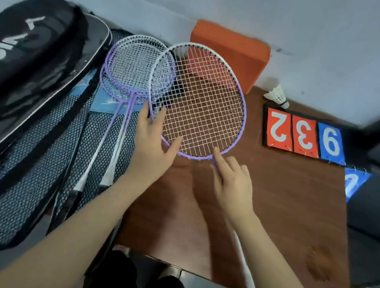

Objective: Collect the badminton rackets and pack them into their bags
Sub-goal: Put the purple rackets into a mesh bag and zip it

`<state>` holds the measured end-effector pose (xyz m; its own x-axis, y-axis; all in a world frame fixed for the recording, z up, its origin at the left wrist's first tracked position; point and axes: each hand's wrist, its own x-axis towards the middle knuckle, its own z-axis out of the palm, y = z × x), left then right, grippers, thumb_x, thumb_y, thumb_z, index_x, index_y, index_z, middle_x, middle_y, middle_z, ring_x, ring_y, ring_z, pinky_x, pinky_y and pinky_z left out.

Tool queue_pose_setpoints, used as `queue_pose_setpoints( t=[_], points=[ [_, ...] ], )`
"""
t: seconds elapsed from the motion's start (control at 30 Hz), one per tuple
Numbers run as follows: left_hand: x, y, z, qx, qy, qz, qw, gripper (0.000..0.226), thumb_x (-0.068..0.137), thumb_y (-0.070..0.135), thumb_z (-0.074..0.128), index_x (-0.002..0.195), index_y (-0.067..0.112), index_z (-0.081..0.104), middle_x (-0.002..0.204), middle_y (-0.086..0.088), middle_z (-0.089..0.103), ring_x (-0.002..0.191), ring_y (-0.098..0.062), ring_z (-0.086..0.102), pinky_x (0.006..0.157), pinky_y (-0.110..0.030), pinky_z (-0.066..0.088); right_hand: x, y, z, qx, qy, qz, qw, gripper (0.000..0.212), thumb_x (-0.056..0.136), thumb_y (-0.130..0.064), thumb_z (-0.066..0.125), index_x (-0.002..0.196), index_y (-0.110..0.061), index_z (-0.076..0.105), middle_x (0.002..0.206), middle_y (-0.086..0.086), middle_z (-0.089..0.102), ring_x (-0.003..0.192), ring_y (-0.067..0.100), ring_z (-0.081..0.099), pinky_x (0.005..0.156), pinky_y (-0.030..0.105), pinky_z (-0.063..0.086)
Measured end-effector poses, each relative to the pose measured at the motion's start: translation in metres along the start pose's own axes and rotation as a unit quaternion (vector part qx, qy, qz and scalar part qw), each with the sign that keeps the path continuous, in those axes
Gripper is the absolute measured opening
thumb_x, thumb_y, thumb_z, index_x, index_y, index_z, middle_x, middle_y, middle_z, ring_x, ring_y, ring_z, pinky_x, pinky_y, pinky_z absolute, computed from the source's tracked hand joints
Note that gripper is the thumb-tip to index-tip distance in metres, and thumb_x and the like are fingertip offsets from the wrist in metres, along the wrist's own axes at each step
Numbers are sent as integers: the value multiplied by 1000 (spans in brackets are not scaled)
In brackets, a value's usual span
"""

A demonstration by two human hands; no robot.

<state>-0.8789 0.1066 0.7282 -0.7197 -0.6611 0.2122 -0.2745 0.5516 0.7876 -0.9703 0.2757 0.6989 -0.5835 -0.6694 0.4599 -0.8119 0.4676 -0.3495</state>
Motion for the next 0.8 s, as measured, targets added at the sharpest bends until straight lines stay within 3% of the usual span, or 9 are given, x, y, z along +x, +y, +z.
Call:
queue_pose_setpoints(
  t=[0.1, 0.2, 0.3, 0.43, 0.6, 0.7, 0.8],
  points=[
    [2, -8, -22, 72, 6, 35, 997, 68, 87, 38, 57, 144, 14, 29, 152, -21, 8, 140, -33, 16, 110, -45, 23, 10, -31, 5, 21, 6, 1, 1000, 40, 89, -17, 43, 122, -2, 59, 82, 8, 63, 60, 29, 56, 53, 34, 41],
    [11, -28, -51, 118, 19, 35, 992, 65, 86, 48, 50, 139, 12, 37, 145, -25, 23, 123, -38, 38, 101, -54, 36, 22, -58, 18, 39, 1, 16, 999, 39, 88, -17, 44, 121, -3, 60, 85, 7, 64, 63, 28, 58, 55, 31, 41],
    [26, -54, -77, 162, 14, 11, 987, 65, 88, 53, 43, 139, 13, 38, 140, -26, 30, 111, -36, 45, 97, -55, 38, 40, -86, 39, 58, -8, 39, 998, 36, 85, -14, 53, 119, -5, 62, 86, 6, 65, 69, 28, 62, 57, 34, 44],
    [47, -95, -102, 183, -13, -2, 983, 61, 90, 48, 47, 140, 15, 36, 147, -24, 24, 122, -38, 40, 100, -52, 35, 70, -124, 78, 39, -25, 70, 996, 34, 85, -14, 56, 117, -6, 63, 83, 7, 64, 68, 30, 61, 56, 35, 46],
    [103, -143, -118, 197, -84, 39, 976, 65, 87, 61, 38, 139, 22, 38, 150, -20, 22, 126, -38, 37, 101, -51, 32, 115, -149, 126, 36, -32, 145, 988, 33, 86, -9, 56, 119, -4, 62, 84, 14, 62, 69, 37, 59, 54, 38, 46],
    [142, -158, -116, 215, -114, 40, 969, 61, 90, 54, 41, 142, 25, 30, 154, -14, 12, 135, -34, 25, 107, -50, 23, 141, -157, 152, 32, -22, 165, 986, 32, 89, -7, 57, 120, -1, 60, 87, 17, 62, 66, 36, 58, 51, 33, 41],
    [164, -172, -107, 242, -134, 50, 960, 57, 93, 49, 39, 142, 23, 31, 154, -11, 16, 134, -32, 27, 107, -49, 23, 161, -156, 179, 30, -12, 196, 980, 32, 93, -12, 54, 123, -3, 58, 88, 17, 61, 65, 35, 56, 51, 35, 42]
  ],
)
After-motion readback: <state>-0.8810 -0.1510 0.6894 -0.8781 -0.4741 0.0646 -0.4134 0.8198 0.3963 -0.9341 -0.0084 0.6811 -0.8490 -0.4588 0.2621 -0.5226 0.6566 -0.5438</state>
